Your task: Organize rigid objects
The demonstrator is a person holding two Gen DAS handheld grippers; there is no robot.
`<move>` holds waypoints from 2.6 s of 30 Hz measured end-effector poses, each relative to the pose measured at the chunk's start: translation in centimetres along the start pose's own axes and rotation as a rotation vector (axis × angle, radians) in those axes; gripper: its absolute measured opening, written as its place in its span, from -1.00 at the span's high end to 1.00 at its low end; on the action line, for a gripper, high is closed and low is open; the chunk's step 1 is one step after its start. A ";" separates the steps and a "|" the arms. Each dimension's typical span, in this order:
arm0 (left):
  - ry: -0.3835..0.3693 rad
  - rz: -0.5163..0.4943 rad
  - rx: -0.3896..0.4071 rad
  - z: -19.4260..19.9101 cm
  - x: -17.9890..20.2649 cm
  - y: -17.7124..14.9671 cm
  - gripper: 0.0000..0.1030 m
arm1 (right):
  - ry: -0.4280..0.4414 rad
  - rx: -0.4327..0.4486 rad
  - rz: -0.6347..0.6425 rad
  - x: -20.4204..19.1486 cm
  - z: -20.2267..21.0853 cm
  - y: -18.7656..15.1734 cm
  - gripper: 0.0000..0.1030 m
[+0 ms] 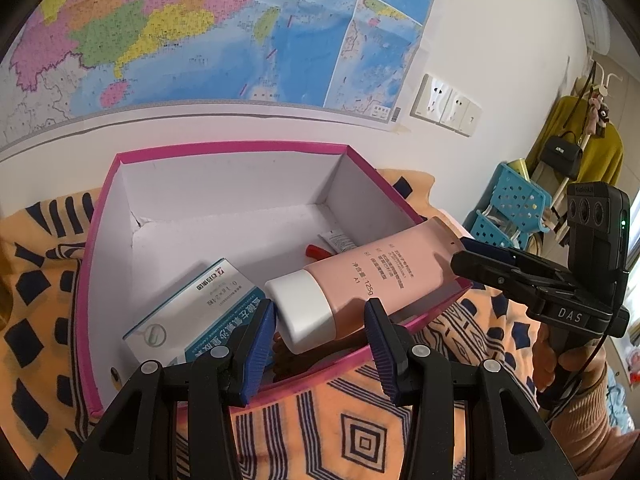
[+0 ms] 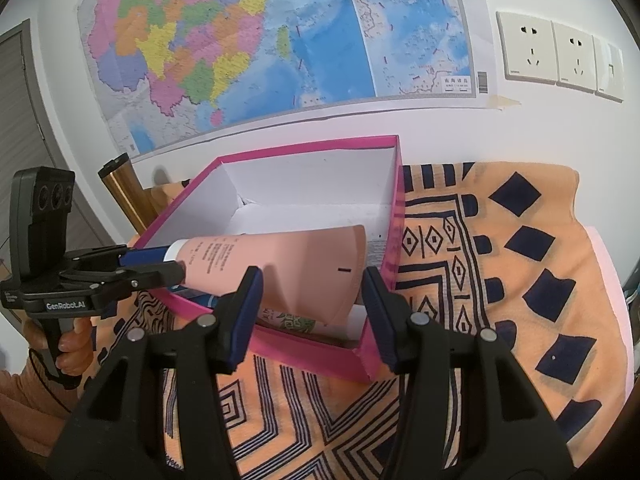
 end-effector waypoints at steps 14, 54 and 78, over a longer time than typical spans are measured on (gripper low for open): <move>0.001 0.011 -0.018 -0.8 -0.5 0.0 0.12 | 0.000 -0.004 -0.001 0.2 -0.4 0.1 -0.05; -0.015 0.048 -0.051 -1.8 -1.4 0.3 0.11 | -0.010 -0.017 0.004 0.5 -1.6 0.5 -0.05; -0.015 0.058 -0.068 -2.5 -1.8 0.2 0.11 | -0.016 -0.031 0.021 0.8 -2.1 1.1 -0.05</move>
Point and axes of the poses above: each gripper's, at about its wrist camera, not at the fingertips, and z roughly against the way its jaws point, x to its right, y to its top, the point moved 9 cm from there along -z, roughly the way its jaws point, and after that the axes turned 4 degrees about -z, right-handed, at the moved point
